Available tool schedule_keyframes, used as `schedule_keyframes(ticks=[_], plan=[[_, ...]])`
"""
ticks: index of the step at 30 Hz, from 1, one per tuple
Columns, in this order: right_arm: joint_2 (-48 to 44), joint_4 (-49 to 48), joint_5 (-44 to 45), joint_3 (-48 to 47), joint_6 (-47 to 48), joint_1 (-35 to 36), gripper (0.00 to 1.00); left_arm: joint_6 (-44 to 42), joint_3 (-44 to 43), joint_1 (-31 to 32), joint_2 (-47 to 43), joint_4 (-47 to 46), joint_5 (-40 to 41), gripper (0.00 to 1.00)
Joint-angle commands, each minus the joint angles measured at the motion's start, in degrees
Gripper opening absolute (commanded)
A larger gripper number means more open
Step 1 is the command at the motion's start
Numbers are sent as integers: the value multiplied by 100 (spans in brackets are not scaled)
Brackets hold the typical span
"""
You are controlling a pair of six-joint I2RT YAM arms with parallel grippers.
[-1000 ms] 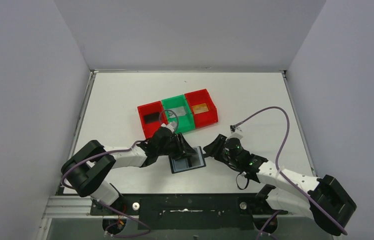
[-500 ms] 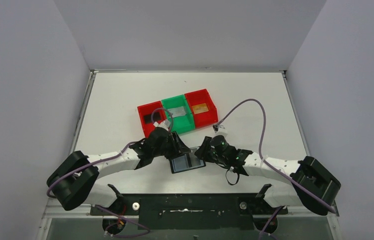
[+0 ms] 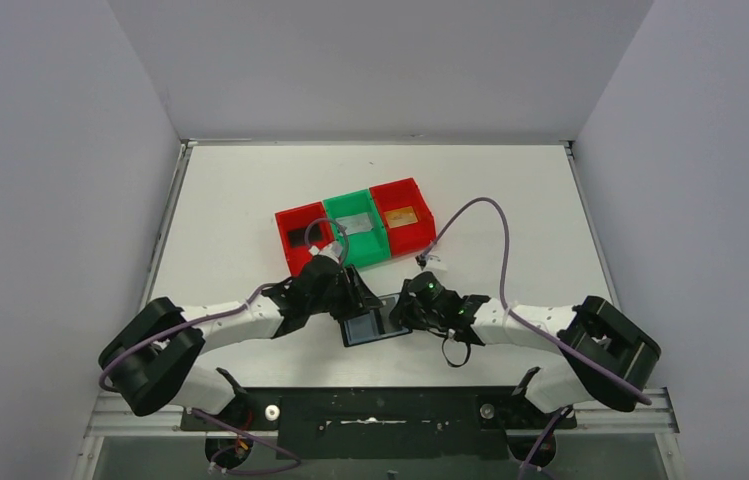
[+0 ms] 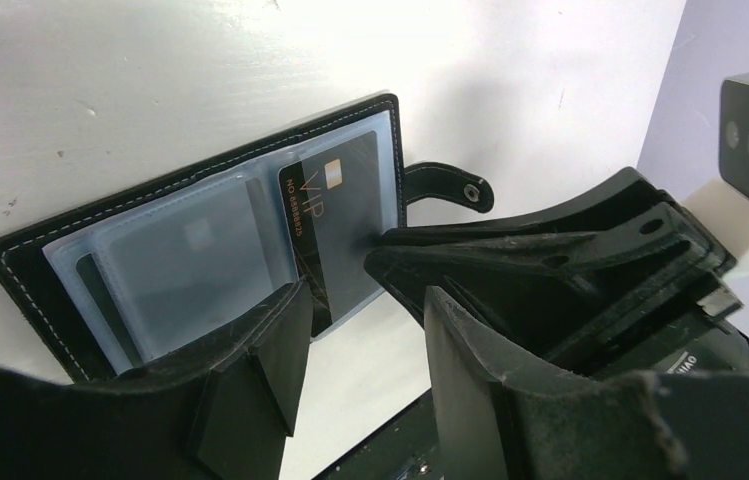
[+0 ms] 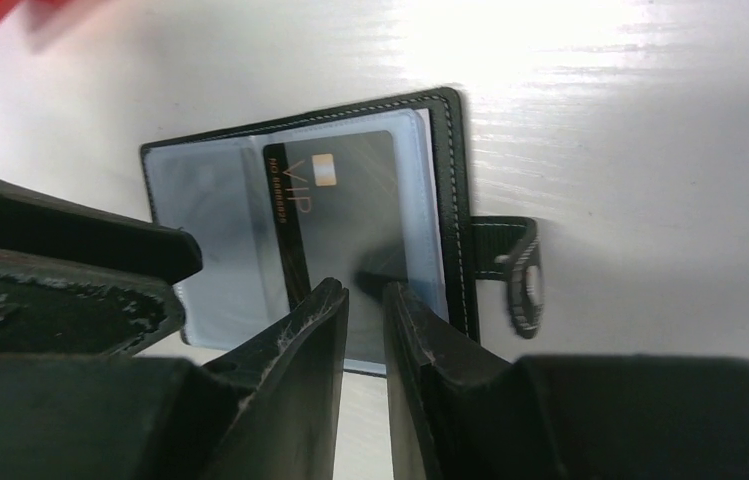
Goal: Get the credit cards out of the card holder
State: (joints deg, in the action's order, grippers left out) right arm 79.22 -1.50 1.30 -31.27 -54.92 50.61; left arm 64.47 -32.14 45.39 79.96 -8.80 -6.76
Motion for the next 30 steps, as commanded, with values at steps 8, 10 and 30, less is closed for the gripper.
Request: schedule_keyframes(ticks=[8,10,30], plan=[[88,327,338,-81,-261,-135,23,-153,-302,55,386,-366,-402,47],[96,326,308,-35,-288,-175,23,-147,-320,83,463,-384,-417,47],[177,172,146,145,-379,-284,22,-122,-968,437,1158,1004,623,47]])
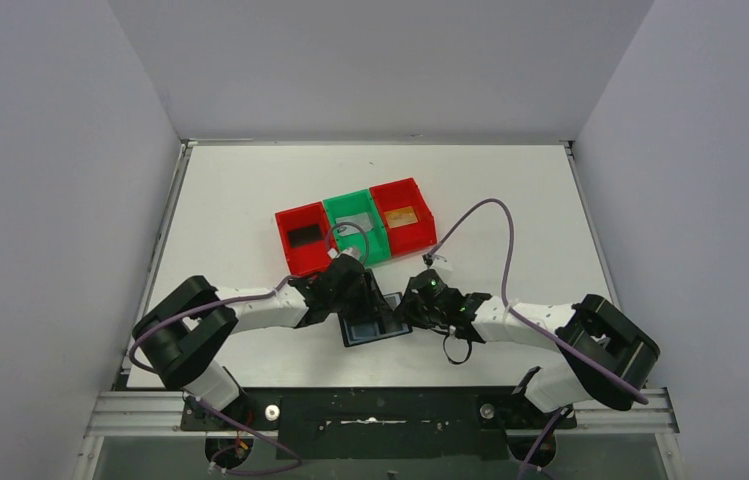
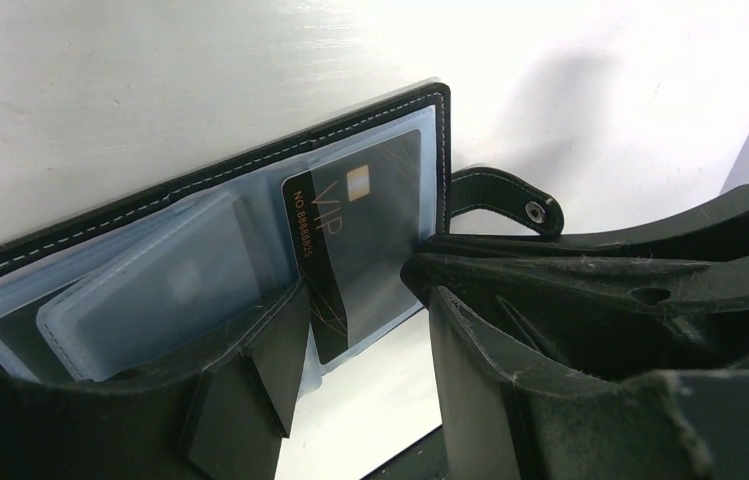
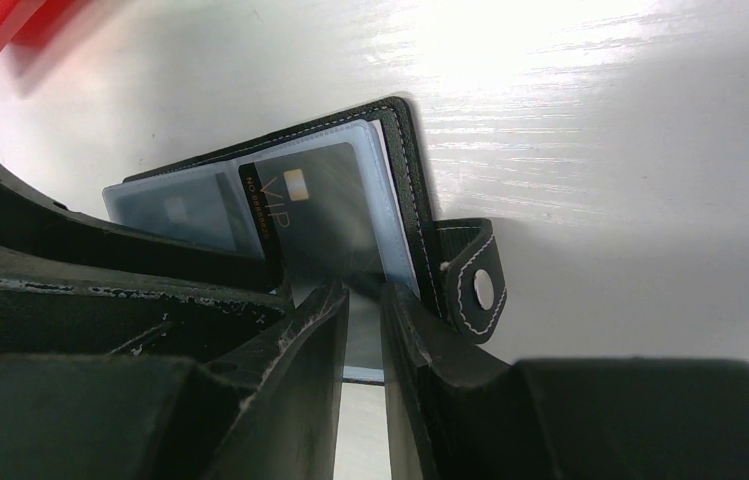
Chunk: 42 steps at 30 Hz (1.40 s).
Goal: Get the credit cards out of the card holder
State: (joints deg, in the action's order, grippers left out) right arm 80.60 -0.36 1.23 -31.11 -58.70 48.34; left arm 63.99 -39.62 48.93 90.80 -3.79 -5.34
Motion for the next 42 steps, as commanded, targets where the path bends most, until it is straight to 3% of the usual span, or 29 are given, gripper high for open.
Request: schedule_keyframes(ticks=[1,6,10,30,33,42], plan=[[51,51,137,133,3,-61,22,-63,-234,99,39,594,549,47],[91,28,99,132,1,-71,22,-73,-188,137,-218,942,916,48],[93,26,105,155,-48,-87,16,-92,-193,138,-278,1006,1012,49],[285,23,-15,98,-34,-132,11,-172,-495,293,390,1240,1013,46],[320,8,-50,92,-29,-138,11,-163,-459,312,373,1109,993,43],[430,-16,-123,80,-20,-171,11,16,-51,314,31,437,898,19]])
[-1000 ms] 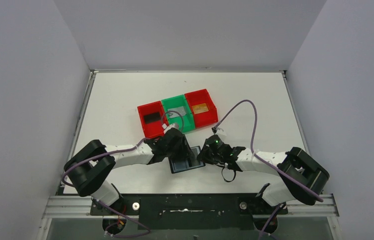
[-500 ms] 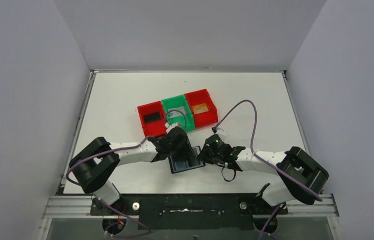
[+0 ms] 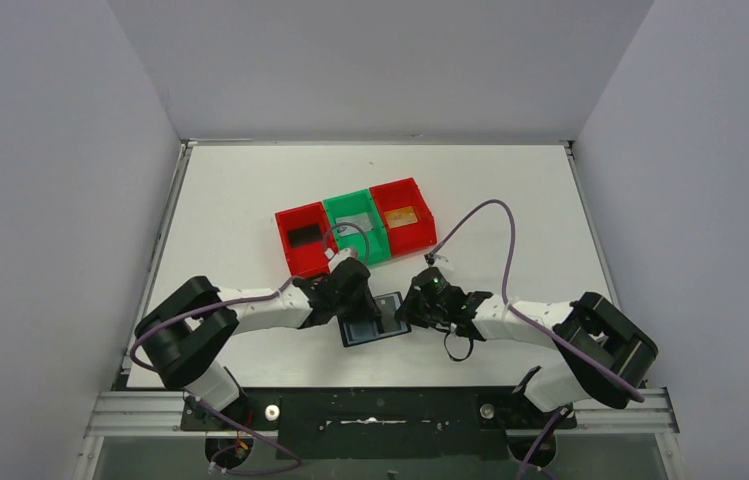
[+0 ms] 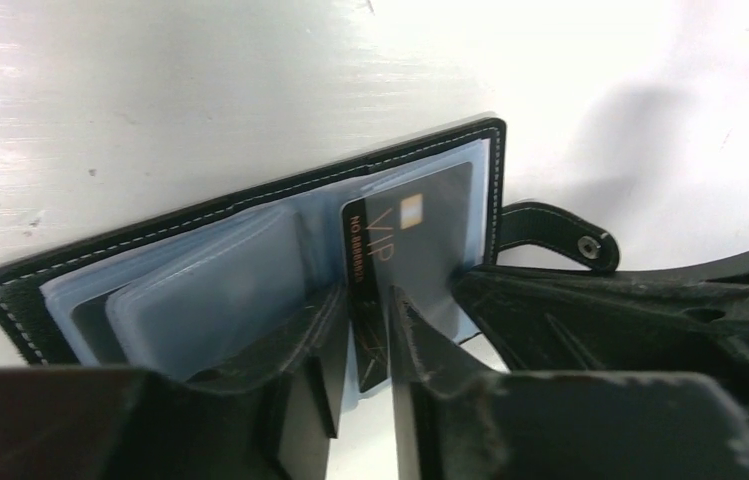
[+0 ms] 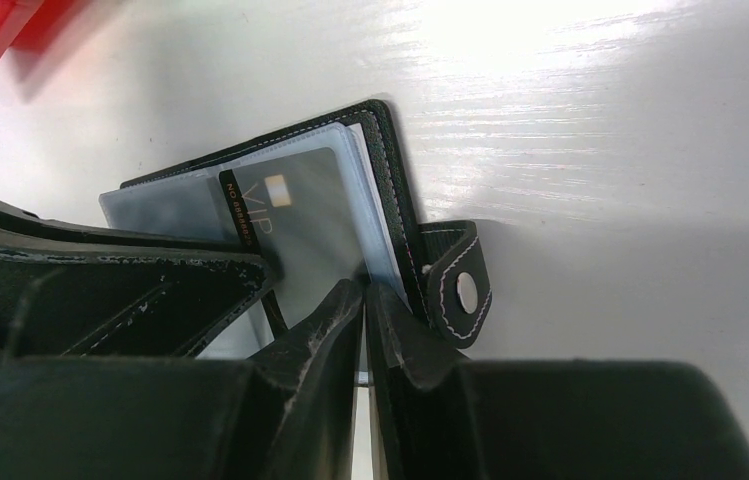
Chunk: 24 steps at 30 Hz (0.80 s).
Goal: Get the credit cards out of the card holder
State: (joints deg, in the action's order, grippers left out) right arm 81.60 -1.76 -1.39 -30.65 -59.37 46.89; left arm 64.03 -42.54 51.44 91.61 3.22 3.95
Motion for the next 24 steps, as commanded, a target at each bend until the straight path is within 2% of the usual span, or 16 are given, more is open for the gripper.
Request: schedule_keyframes(ticks=[1,8,15,20,24], plan=[[339,122,134,29,49,-31,11,13,266,60,-88,-310,-29,17],[366,128,129,24,42,-44,11,31,383,44,-246,-505,-95,0],[366,175,154,6,33,-49,14,4,466,12,-403,-577,-137,0],[328,190,183,1,31,-58,20,28,806,-44,-630,-836,-277,0],[329,176,167,-2,40,-58,20,39,984,-85,-805,-884,-324,0]])
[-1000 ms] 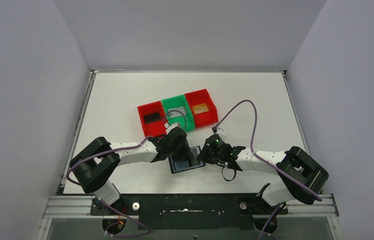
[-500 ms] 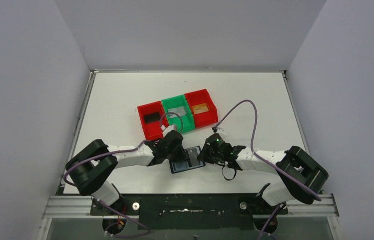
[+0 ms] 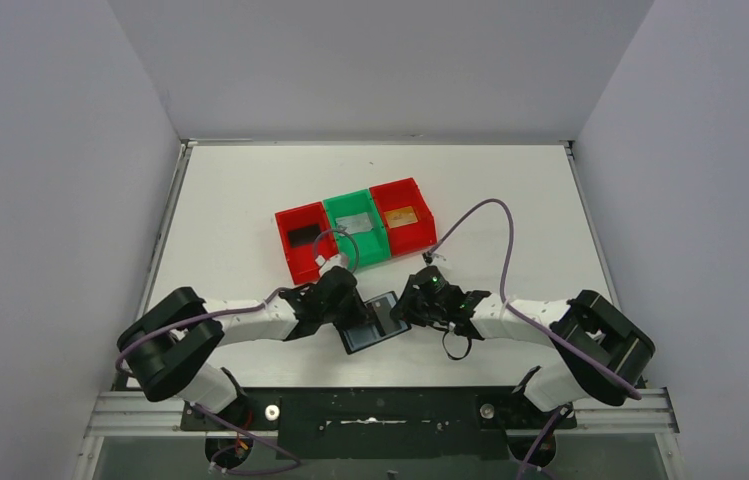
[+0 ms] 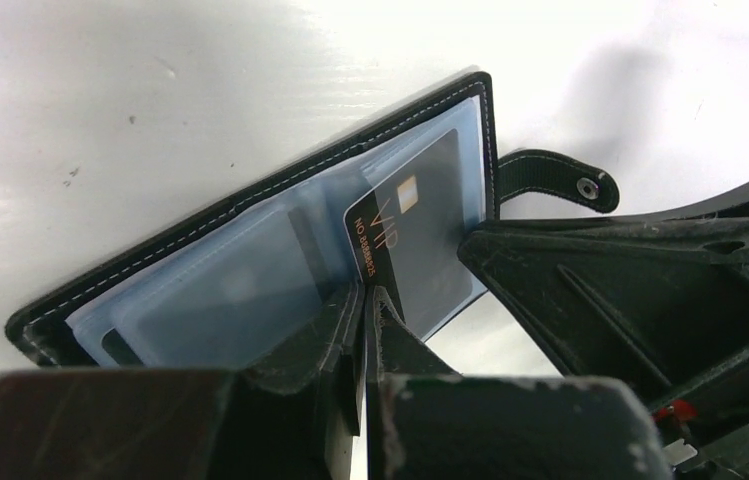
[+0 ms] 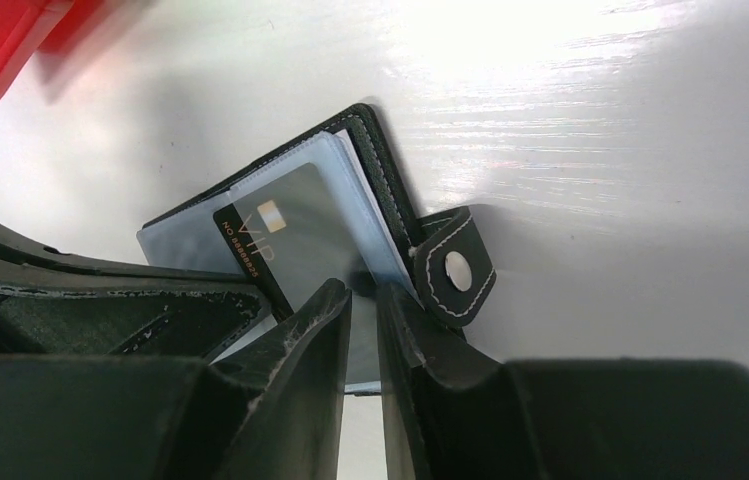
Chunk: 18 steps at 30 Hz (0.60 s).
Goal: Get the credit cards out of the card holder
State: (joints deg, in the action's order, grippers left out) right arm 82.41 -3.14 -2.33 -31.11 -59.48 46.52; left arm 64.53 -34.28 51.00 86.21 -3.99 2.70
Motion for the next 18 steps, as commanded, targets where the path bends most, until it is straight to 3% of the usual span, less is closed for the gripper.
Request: schedule_keyframes(ticks=[1,12,18], plan=[[258,314,255,44,51,-20,20,-15,200,-60,-302,-167,-211,0],[319,240,155,31,60,-30,20,58,341,-97,-262,-736,-459,0],[364,161,69,37,73,-29,20,332,453,-99,-74,-1209,-608,17]])
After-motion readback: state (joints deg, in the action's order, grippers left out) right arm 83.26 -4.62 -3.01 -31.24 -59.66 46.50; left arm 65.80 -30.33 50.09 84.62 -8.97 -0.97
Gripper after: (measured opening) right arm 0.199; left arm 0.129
